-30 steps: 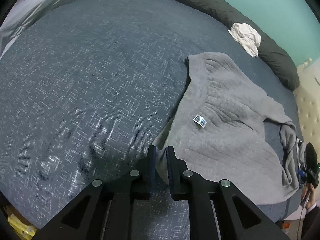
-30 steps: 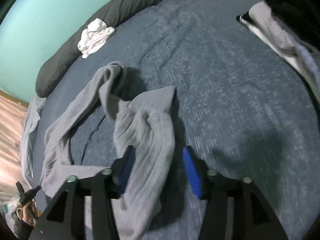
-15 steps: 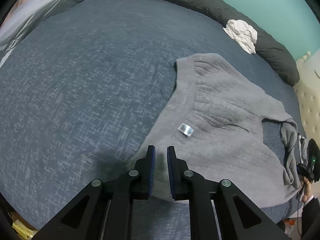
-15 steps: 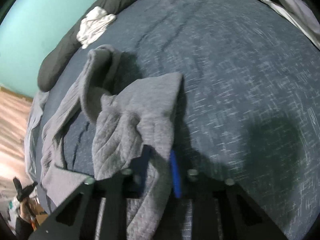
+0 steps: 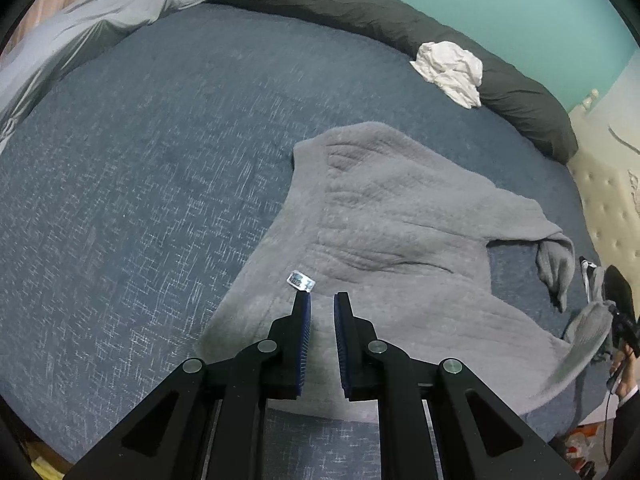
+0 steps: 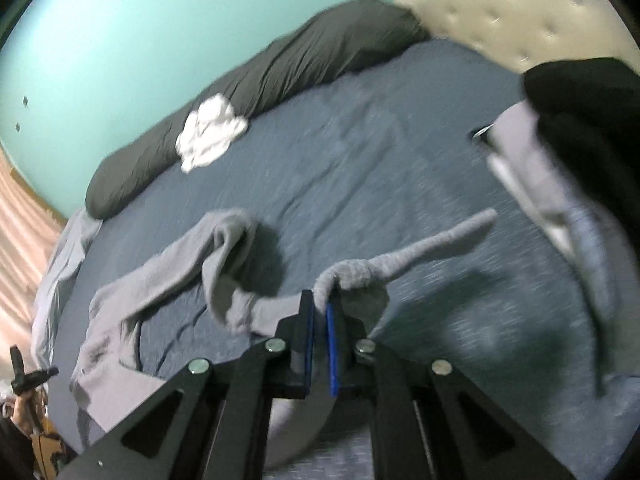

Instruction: Fold clothes

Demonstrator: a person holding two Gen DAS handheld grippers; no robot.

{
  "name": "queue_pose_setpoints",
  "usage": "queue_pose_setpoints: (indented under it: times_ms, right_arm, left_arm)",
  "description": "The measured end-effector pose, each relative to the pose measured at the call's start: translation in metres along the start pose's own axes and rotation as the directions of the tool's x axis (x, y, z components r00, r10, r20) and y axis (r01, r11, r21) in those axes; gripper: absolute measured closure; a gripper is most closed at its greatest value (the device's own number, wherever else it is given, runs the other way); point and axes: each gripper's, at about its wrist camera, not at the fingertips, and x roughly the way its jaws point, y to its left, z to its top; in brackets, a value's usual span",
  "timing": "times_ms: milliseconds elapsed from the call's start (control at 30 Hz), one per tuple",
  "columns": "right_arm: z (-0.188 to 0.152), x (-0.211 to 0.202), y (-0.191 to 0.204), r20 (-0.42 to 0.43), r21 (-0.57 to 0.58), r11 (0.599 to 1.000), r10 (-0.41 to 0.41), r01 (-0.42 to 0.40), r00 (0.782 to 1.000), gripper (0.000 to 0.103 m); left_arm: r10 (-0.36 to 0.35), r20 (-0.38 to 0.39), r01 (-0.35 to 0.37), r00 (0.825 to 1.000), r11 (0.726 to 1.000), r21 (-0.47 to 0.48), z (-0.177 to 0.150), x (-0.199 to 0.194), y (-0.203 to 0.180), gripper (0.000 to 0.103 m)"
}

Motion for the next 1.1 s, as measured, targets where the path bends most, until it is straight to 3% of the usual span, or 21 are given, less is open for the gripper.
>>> queue_pose_setpoints:
  times_ms: [133,300,633,867,1100]
  right_arm:
    - [-0.003,-0.031,-0.025,0.08,0.04,0.999,0.007,-0.01,0.997,0.098]
    - [-0.011,-0.045,-0.046,0.099,0.077,0.997,0.013,-0.02,0.995,0.098]
    - [-0.064,-0.009,-0.074,-0.079,0.086,0.993,-0.072,0.079,0.994,0.098]
    - [-0.091,-0.004,-0.093,-0.216,0.027,0.986,-0.157,0.167,0.964,0.095]
    - [-0.1,-0.022,-0.095,-0.231,-0.021,0.978,-0.206,0.207,0.951,0.083]
  left_arm:
    - [0.008,0.012,-0.008,1.0,1.0,0.0,0.001,-0.01,0.001,0.09]
    - [0.02,0.018,-0.02,1.0,1.0,-0.013,0.001,-0.016,0.005,0.09]
    - [0.062,-0.053,-0.066,0.997,0.995,-0.072,-0.015,0.011,0.033,0.084]
    - [0.071,-0.065,-0.078,0.995,0.991,-0.111,-0.02,0.019,0.05,0.083]
    - [0.061,-0.037,-0.064,0.997,0.994,-0.084,-0.01,0.015,0.041,0.083]
